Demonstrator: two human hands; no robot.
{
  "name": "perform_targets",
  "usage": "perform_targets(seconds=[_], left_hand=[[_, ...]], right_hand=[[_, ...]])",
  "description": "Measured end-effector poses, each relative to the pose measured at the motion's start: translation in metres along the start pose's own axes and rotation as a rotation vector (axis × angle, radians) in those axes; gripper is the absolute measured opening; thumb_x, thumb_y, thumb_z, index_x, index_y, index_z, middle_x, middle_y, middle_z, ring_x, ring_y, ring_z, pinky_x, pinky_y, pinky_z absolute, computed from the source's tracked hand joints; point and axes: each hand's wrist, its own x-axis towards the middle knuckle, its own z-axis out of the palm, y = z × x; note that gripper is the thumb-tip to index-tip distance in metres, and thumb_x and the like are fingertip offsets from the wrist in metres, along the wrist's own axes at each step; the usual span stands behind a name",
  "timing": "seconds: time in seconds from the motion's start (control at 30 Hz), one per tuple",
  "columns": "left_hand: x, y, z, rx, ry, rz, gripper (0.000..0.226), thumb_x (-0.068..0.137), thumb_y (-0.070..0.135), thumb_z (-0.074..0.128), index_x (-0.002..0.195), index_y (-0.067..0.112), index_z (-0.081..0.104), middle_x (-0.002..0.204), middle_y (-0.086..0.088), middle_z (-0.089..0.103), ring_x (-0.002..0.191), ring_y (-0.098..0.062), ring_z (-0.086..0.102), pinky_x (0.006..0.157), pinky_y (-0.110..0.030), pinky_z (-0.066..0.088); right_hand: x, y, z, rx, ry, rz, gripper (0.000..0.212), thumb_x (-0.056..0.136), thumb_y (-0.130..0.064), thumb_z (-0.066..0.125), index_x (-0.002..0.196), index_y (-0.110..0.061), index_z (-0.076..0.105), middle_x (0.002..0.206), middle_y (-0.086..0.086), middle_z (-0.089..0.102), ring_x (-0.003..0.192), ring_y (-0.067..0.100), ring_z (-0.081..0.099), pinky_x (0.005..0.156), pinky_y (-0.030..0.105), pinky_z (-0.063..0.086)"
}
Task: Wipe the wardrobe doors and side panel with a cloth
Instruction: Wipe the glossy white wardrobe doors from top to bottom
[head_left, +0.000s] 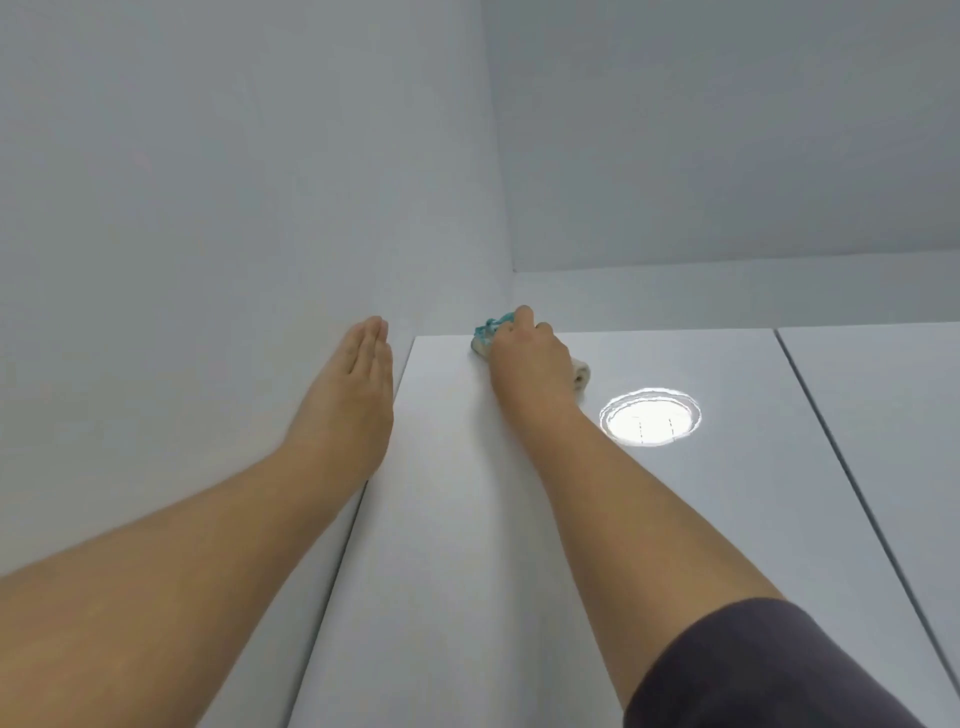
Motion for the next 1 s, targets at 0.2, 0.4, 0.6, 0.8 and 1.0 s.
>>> perform_targets(seconds=[0.2, 0.4, 0.6, 0.8, 1.0], left_hand=[[0.000, 0.001, -0.003, 0.055, -0.053, -0.012, 0.060, 0.101, 0.022, 0.011, 0.142, -0.019, -0.006, 0.151, -0.038, -0.010, 0.143, -0.048, -0.006, 0.118, -0.053, -0.004], [0.000, -0.001, -0.006, 0.055, -0.070, -0.020, 0.061, 0.101, 0.024, 0.012, 0.142, -0.018, -0.005, 0.152, -0.037, -0.009, 0.143, -0.048, -0.007, 0.117, -0.053, -0.006], [-0.002, -0.003, -0.008, 0.048, -0.067, -0.018, 0.061, 0.101, 0.024, 0.012, 0.142, -0.018, -0.006, 0.152, -0.036, -0.009, 0.144, -0.047, -0.007, 0.116, -0.052, -0.006], [-0.001, -0.003, -0.006, 0.045, -0.064, -0.029, 0.061, 0.101, 0.024, 0.012, 0.143, -0.017, -0.005, 0.153, -0.036, -0.007, 0.144, -0.046, -0.006, 0.117, -0.052, -0.005], [-0.001, -0.004, -0.008, 0.045, -0.063, -0.021, 0.061, 0.101, 0.025, 0.010, 0.143, -0.016, -0.007, 0.153, -0.035, -0.007, 0.144, -0.045, -0.007, 0.117, -0.051, -0.005]], right_hand=[[0.013, -0.033, 0.011, 0.042, 0.035, -0.075, 0.031, 0.093, 0.006, 0.037, 0.118, -0.001, 0.053, 0.123, 0.012, 0.042, 0.104, 0.026, 0.049, 0.067, 0.029, 0.033], [0.026, -0.050, 0.018, 0.099, 0.034, -0.156, 0.029, 0.093, 0.005, 0.038, 0.115, -0.003, 0.056, 0.121, 0.012, 0.045, 0.103, 0.027, 0.050, 0.068, 0.031, 0.034], [0.030, -0.048, 0.024, 0.059, 0.062, -0.274, 0.028, 0.093, -0.005, 0.043, 0.116, -0.013, 0.058, 0.116, 0.006, 0.047, 0.108, 0.025, 0.045, 0.082, 0.034, 0.032], [0.029, -0.043, 0.030, 0.093, 0.078, -0.314, 0.032, 0.093, -0.009, 0.046, 0.118, -0.019, 0.063, 0.118, 0.001, 0.051, 0.113, 0.023, 0.043, 0.091, 0.034, 0.030], [0.020, -0.030, 0.023, 0.221, -0.033, -0.439, 0.044, 0.095, -0.007, 0.045, 0.131, -0.028, 0.059, 0.122, -0.005, 0.055, 0.113, 0.020, 0.045, 0.086, 0.030, 0.027]])
